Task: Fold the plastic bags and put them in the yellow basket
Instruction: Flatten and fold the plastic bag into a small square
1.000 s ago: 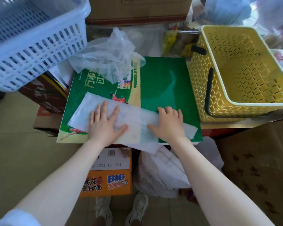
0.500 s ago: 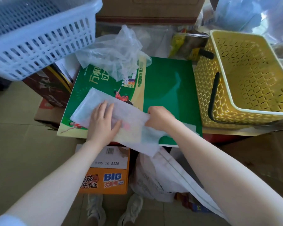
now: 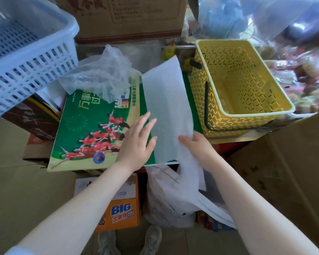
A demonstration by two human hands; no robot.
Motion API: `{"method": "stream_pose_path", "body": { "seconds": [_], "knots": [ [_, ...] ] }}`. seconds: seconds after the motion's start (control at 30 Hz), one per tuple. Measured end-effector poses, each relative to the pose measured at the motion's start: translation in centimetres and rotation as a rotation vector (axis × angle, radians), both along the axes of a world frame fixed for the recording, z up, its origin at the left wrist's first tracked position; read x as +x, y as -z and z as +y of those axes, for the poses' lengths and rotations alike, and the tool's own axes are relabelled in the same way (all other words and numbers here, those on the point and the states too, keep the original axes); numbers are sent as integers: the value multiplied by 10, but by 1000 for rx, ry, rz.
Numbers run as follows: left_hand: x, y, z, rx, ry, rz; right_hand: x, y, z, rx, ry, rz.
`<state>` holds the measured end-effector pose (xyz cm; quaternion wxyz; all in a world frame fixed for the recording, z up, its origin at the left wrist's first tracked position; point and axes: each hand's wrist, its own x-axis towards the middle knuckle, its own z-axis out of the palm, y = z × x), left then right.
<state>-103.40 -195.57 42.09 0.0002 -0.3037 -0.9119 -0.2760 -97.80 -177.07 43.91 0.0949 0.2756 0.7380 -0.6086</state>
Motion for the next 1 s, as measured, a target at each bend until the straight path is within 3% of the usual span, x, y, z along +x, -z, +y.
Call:
{"method": "stream_pose_path", "body": {
  "seconds": [0.1,0.2,0.37,0.5,0.57,0.63,0.73,0.8,0.9,1.0],
  "knots": [
    [-3,4,23,-35,106,-22,17,14,-3,-84,-70,-174],
    [-10,14,40,-120,245,-35,31,9,-4,-60,-109,-218],
    [-14,40,42,-512,439,-53,66,8,1,-127,35,-73],
    [-17,52,37,-591,504,-57,88,-4,1,-195,-115,-24],
    [-13,50,32,-501,537,-77,91,-7,-2,-313,-121,43],
    [-6,46,23,-262,505,-152,88,-9,-5,-520,-41,71],
    [4,38,-4,134,323,-422,76,-11,-8,-757,171,113],
    [11,37,-25,100,348,-521,65,-13,-13,-786,283,160],
    [20,37,-39,-111,422,-483,44,-14,-19,-631,411,127],
    [25,45,-29,169,302,-407,23,-6,-20,-157,482,-49]
  ]
}}
